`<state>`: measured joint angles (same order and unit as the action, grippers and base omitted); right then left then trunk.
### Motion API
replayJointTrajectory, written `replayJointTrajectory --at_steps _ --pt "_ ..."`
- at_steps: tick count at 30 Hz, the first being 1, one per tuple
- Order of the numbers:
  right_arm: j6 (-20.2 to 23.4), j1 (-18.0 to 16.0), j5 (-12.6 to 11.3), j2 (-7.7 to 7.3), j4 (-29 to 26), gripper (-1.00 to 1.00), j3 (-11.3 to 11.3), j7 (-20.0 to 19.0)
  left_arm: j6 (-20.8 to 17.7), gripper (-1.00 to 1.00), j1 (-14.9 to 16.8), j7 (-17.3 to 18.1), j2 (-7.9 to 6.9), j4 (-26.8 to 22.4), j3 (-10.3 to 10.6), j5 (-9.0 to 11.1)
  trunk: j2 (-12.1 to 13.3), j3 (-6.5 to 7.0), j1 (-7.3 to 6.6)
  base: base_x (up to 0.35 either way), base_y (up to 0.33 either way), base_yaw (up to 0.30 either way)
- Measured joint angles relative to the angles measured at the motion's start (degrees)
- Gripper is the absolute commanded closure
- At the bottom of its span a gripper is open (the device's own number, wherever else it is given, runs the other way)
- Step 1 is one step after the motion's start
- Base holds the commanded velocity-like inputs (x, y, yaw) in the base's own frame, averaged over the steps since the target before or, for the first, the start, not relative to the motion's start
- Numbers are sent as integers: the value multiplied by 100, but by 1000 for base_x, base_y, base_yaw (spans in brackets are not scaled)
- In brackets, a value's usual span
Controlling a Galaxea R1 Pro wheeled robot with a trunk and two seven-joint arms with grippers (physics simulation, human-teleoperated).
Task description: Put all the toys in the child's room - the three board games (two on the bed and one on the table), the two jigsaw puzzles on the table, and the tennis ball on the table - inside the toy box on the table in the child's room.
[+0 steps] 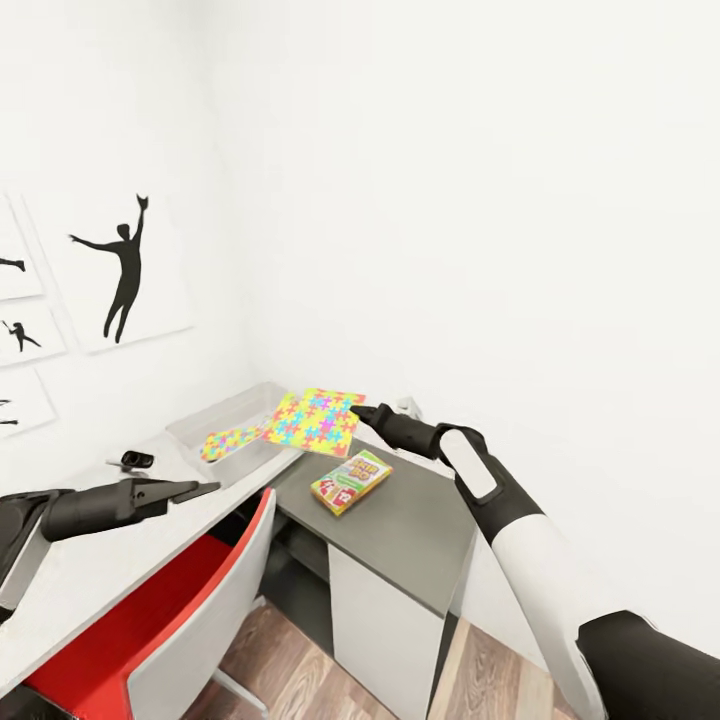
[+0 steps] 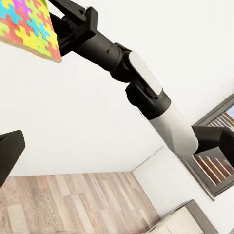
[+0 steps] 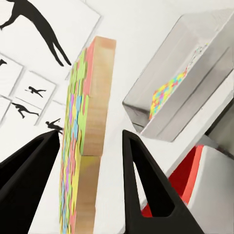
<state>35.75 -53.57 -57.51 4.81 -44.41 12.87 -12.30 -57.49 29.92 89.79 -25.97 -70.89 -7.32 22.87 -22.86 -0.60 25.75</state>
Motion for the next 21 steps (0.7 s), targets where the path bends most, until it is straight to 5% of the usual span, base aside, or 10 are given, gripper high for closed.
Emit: replayJointTrajectory --at_steps 5,10,21 --pt "65 -301 -173 38 33 100 -14 330 -7 -100 32 0 -447 205 -27 -7 -2 32 1 0 0 207" --pt "91 -406 -237 37 64 100 -60 471 -12 -100 38 0 -695 252 -34 -8 -3 61 1 0 0 206" --pt "564 -549 -264 28 47 100 -217 1023 -33 -100 39 0 -811 261 -37 -10 -2 82 1 0 0 148"
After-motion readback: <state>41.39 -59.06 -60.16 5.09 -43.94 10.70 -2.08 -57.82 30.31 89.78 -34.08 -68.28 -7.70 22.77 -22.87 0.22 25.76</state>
